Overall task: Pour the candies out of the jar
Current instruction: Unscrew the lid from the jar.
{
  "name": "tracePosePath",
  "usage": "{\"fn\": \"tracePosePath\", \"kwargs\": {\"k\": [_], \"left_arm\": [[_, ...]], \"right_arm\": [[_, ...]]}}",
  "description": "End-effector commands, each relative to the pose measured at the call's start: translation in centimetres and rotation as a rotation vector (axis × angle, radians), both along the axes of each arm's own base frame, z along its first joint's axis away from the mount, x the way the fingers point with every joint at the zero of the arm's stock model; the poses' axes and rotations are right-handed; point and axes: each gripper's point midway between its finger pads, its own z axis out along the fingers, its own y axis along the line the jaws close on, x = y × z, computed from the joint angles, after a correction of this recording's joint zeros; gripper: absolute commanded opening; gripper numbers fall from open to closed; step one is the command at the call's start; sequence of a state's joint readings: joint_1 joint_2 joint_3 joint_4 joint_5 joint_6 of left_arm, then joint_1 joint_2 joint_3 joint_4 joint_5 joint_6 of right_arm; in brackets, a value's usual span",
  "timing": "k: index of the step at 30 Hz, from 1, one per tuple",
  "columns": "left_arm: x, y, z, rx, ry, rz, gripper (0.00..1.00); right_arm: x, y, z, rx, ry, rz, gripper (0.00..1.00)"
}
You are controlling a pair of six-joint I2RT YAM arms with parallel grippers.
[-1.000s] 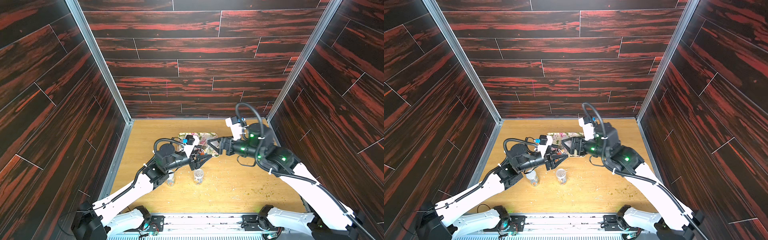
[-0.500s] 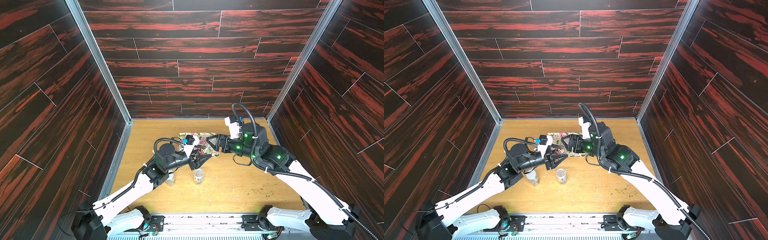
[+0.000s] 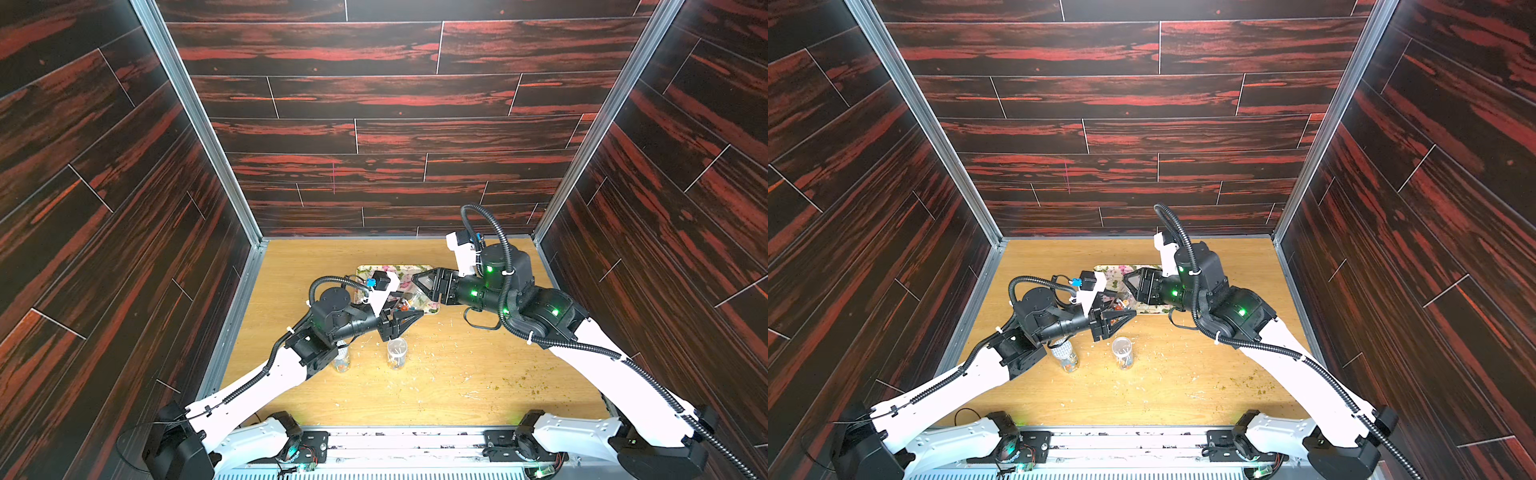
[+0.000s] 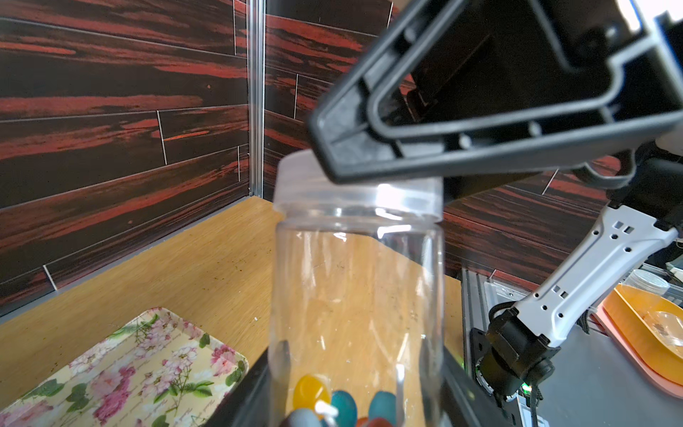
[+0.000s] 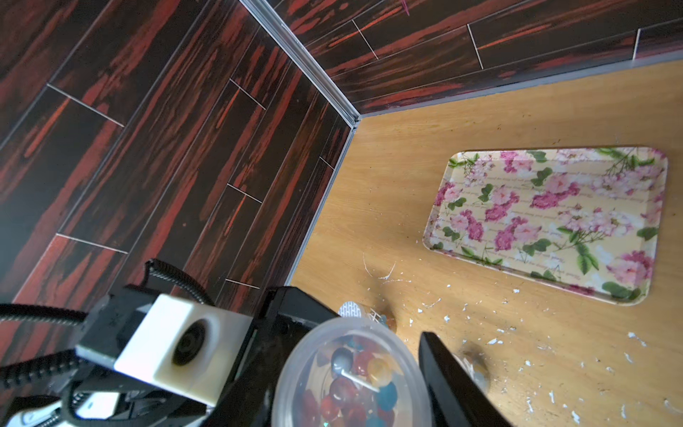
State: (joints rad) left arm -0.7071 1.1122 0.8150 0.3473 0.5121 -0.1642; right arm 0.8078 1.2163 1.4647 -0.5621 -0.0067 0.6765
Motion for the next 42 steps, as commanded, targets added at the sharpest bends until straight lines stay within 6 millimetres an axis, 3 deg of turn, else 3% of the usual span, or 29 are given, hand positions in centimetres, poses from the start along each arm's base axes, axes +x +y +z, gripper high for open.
{"fn": "tracePosePath", "kwargs": {"k": [1,11,27,42], "left_arm": [[-0.1,0.2,1.7,-0.041,-0.046,0.002,0.37],[-0.5,0.4,2.4,-0.06,-0.046,-0.009,0.37],[-0.9,0.3,3.2,-0.091,-0.036,-0.031,0.37],[-1.0,0.1,3.3,-0.106,-0.021,-0.048,0.37]], "right_arm": [[-0.5,-0.4,-0.2,-0.028,-0.03,0.021,0.52],[-0.6,0.0,1.4,-0.073,-0.219,0.157,0.43],[-2.4,-0.4,3.3,0.046,-0.432,0.509,0.42],[-1.4,-1.1,4.0,0.033,-0.637,0.683,0.4]]}}
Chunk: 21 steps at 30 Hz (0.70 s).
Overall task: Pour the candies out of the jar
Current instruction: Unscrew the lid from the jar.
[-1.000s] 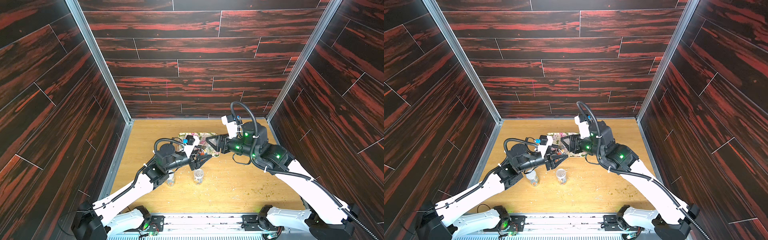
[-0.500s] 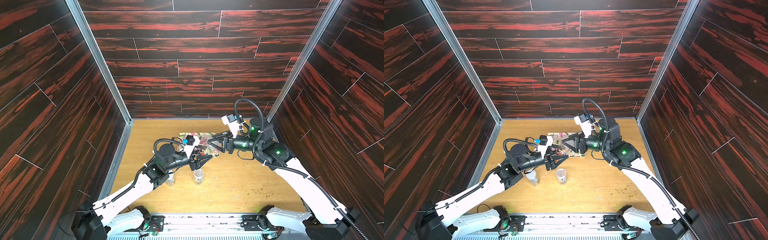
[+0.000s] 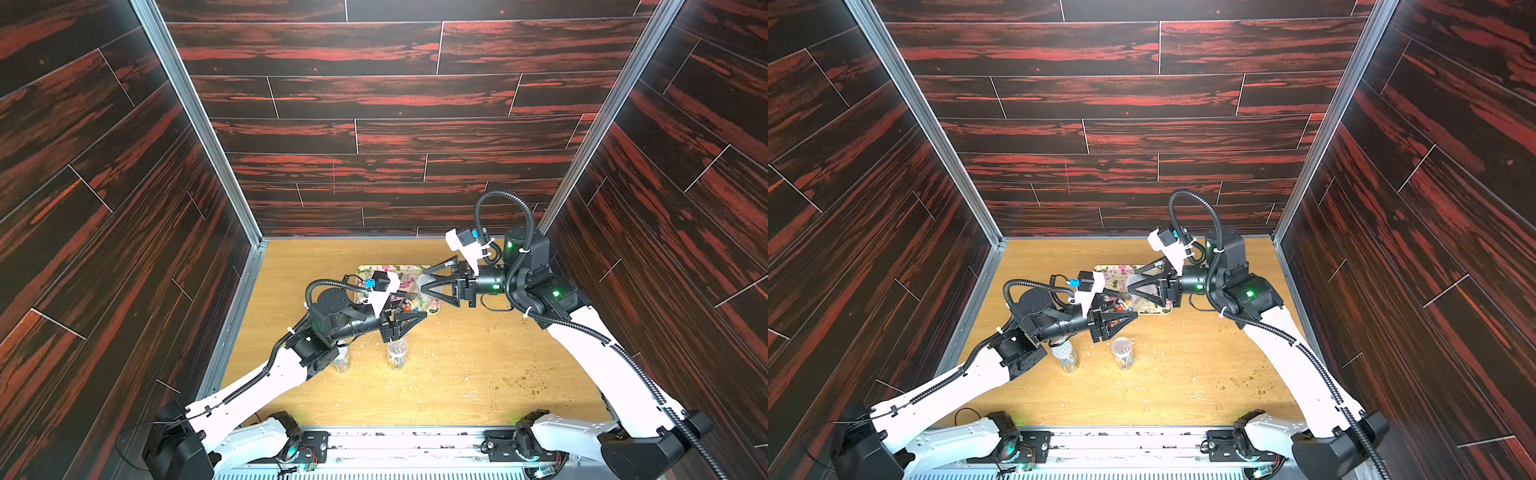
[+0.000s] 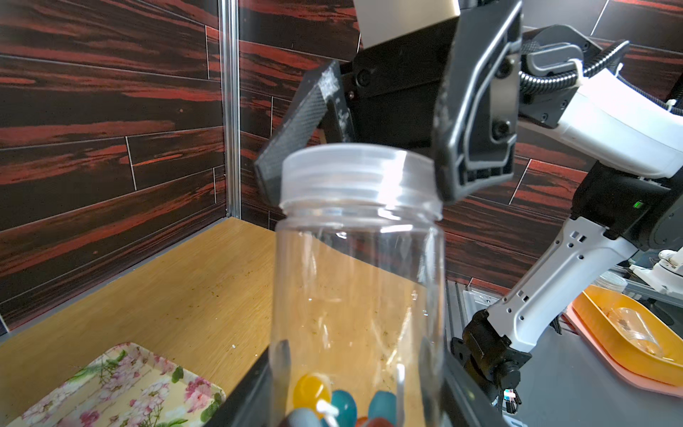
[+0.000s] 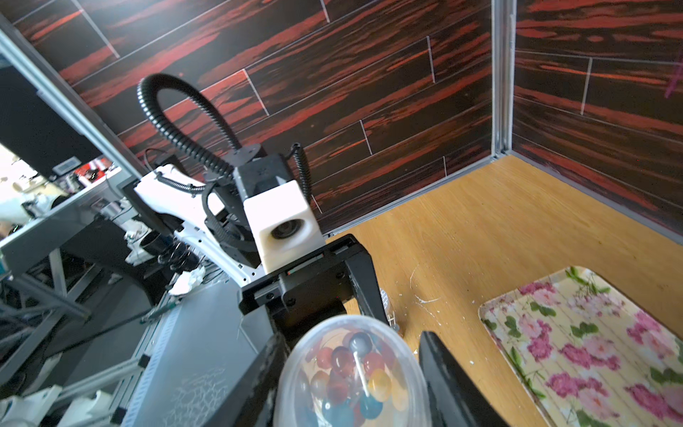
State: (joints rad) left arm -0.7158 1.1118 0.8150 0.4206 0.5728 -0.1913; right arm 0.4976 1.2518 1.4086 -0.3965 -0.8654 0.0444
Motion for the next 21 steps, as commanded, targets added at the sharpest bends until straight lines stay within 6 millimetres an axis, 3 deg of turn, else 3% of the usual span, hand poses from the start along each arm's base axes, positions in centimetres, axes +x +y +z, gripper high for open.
{"fn": "tracePosePath", "kwargs": {"k": [1,4,10,15,16,21], "left_arm": [[0.3,0.6,1.6,-0.049,0.012,0.019,0.37],[0.4,0.6,1.6,-0.05,0.012,0.021,0.37],[0.4,0.6,1.4,-0.05,0.014,0.026,0.37],[0.5,0.6,1.4,-0.049,0.014,0.027,0.37],[0.5,0.6,1.4,-0.049,0.013,0.029,0.37],[0.6,0.6,1.4,-0.045,0.004,0.035,0.37]], "right_arm": [[1.0,-0.6,1.6,0.014,-0.196,0.015,0.4],[1.5,-0.7,1.7,0.001,-0.19,0.0,0.43],[0.8,-0.9,1.8,0.024,-0.127,-0.003,0.73],[0.2,-1.4,1.8,0.034,-0.109,-0.035,0.9],[0.3,-1.5,1.7,0.029,-0.102,-0.05,0.98],[1.5,-2.3,1.8,0.01,0.012,-0.18,0.99]]}}
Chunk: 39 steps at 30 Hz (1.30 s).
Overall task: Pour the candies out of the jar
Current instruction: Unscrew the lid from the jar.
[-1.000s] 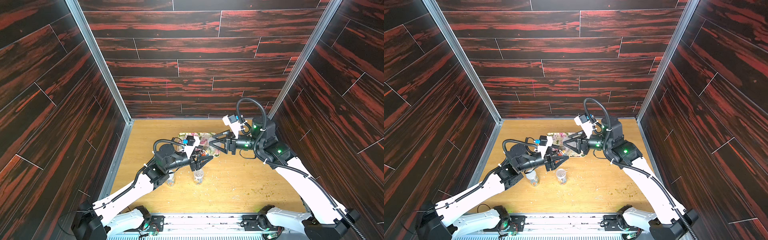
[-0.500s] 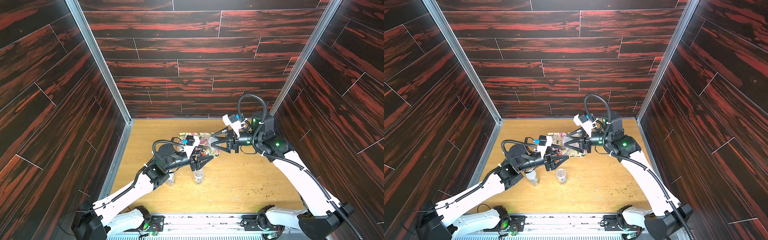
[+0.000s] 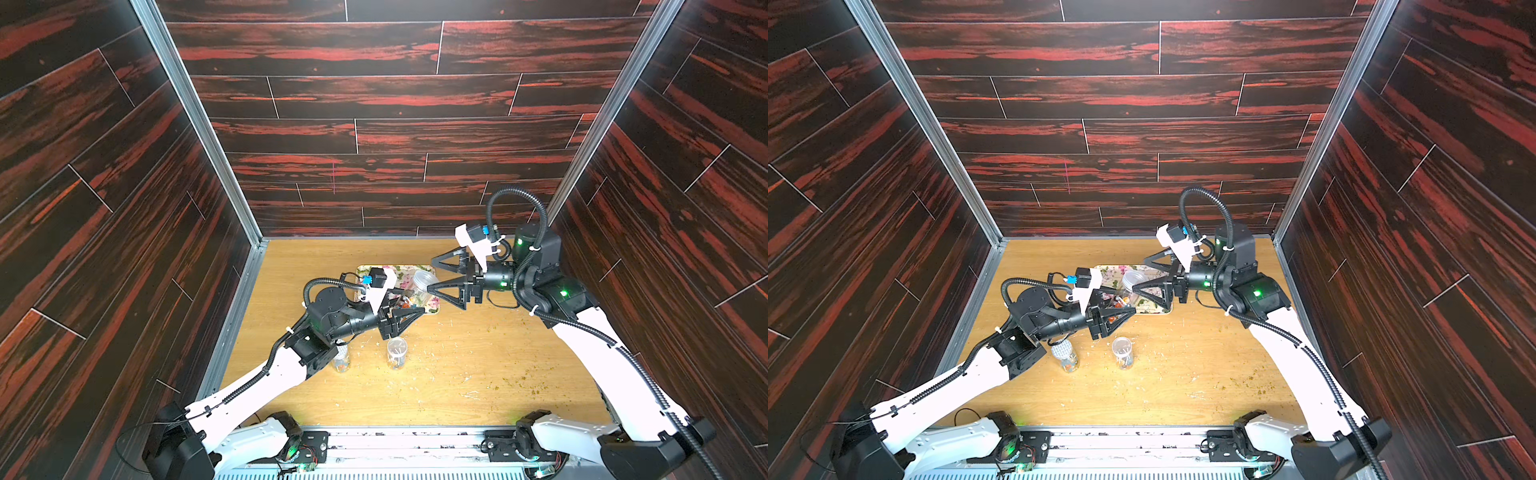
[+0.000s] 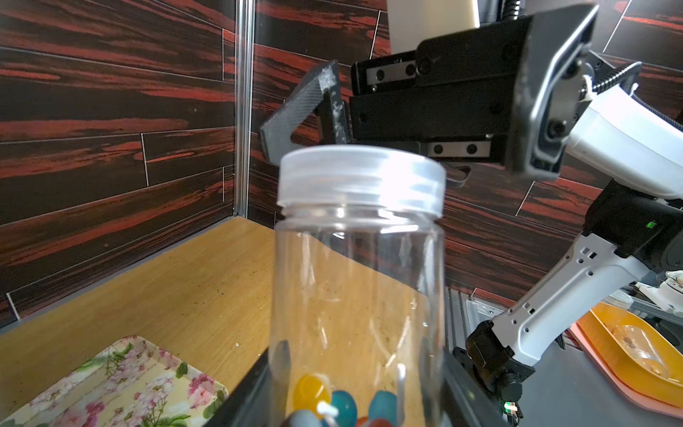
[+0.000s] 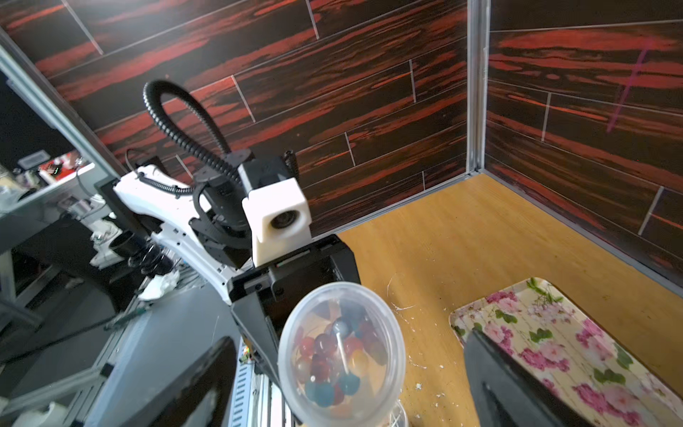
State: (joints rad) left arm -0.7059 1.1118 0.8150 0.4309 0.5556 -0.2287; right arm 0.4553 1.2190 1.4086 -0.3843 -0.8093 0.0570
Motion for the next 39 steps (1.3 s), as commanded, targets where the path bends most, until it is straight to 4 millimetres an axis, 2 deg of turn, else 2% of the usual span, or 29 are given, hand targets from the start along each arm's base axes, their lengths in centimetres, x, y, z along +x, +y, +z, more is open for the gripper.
{"fn": "tracePosePath", "kwargs": {"k": [1,5,7,12,16,20,31,39], "left_arm": [[0.0,0.3,1.2,-0.022,-0.028,0.011,0.37],[0.0,0.4,1.0,-0.006,-0.033,0.016,0.37],[0.0,0.4,0.9,0.001,-0.038,0.015,0.37],[0.1,0.4,0.6,0.019,-0.043,0.025,0.37],[0.3,0.5,0.0,0.04,-0.047,0.036,0.37],[0.6,0.4,-0.6,0.06,-0.046,0.043,0.37],[0.9,0.3,-1.5,0.086,-0.044,0.05,0.37],[1.0,0.3,-1.8,0.092,-0.042,0.051,0.37]], "right_arm": [[0.5,-1.0,1.1,0.014,0.078,-0.117,0.99],[1.5,-2.3,1.6,0.059,0.22,-0.288,0.99],[2.5,-3.5,1.2,0.078,0.318,-0.42,0.99],[3.0,-4.7,0.4,0.095,0.454,-0.618,0.99],[2.4,-3.6,-1.4,0.027,0.489,-0.686,0.99],[2.1,-2.2,-2.4,0.004,0.532,-0.675,0.9],[1.5,0.7,-3.3,-0.05,0.538,-0.642,0.88],[1.4,1.3,-3.3,-0.063,0.531,-0.634,0.84]]}}
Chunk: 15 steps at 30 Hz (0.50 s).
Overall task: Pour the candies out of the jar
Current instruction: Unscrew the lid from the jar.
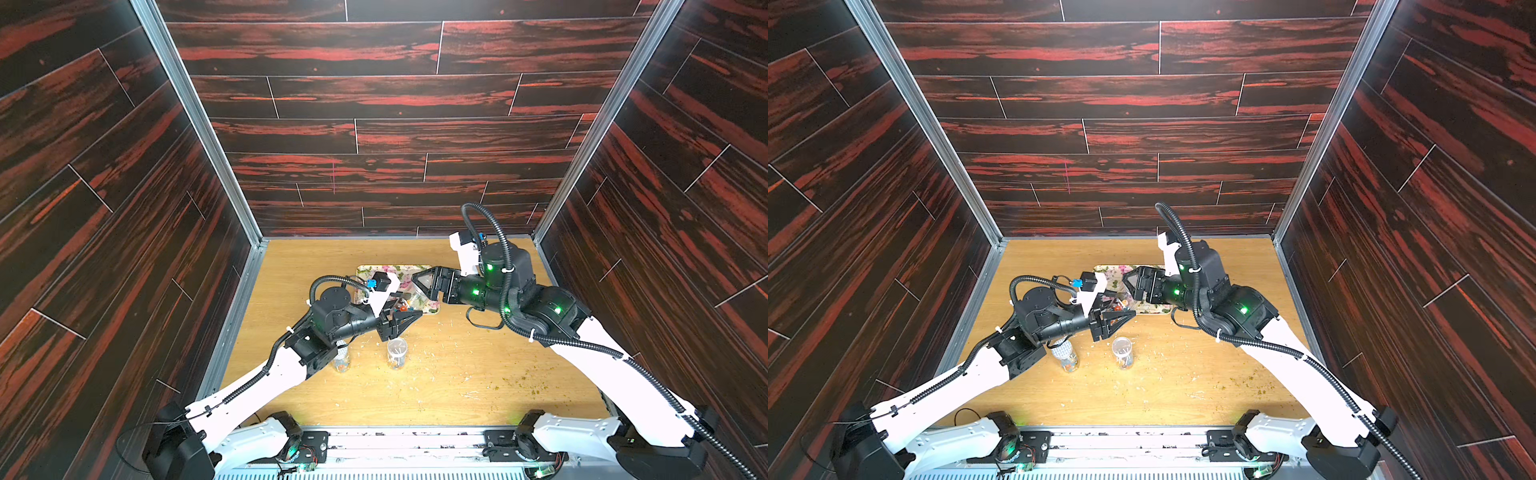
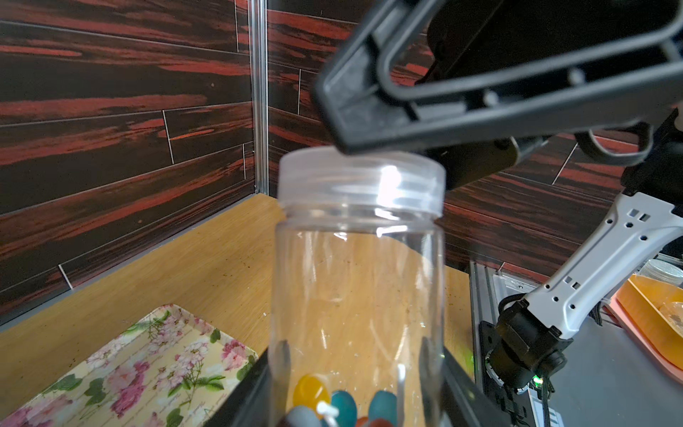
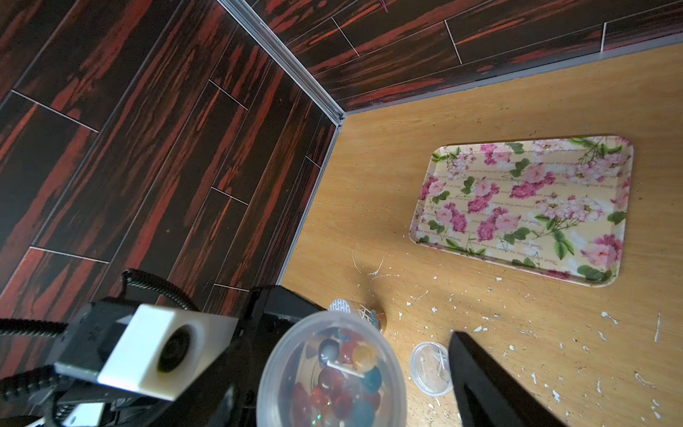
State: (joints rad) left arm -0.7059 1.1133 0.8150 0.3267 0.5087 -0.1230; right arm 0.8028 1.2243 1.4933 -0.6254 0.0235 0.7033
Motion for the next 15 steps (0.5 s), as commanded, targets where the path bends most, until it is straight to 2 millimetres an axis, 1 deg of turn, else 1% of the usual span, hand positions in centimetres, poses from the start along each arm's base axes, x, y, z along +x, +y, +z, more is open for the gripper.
{"fn": "tracePosePath", "kwargs": {"k": [1,5,11,15], "left_arm": [[0.19,-0.01,0.58,-0.011,-0.022,0.003,0.37],[0.26,-0.06,0.6,-0.012,-0.023,0.003,0.37],[0.28,-0.05,0.57,-0.012,-0.021,0.004,0.37],[0.29,-0.05,0.64,-0.013,-0.022,0.004,0.37]], "right_arm": [[0.17,0.14,0.48,0.004,0.0,-0.013,0.84],[0.08,0.42,0.11,-0.006,0.007,0.002,0.8],[-0.21,0.61,-0.1,-0.017,0.007,0.023,0.69],[-0.33,0.52,-0.07,-0.019,0.003,0.028,0.65]]}}
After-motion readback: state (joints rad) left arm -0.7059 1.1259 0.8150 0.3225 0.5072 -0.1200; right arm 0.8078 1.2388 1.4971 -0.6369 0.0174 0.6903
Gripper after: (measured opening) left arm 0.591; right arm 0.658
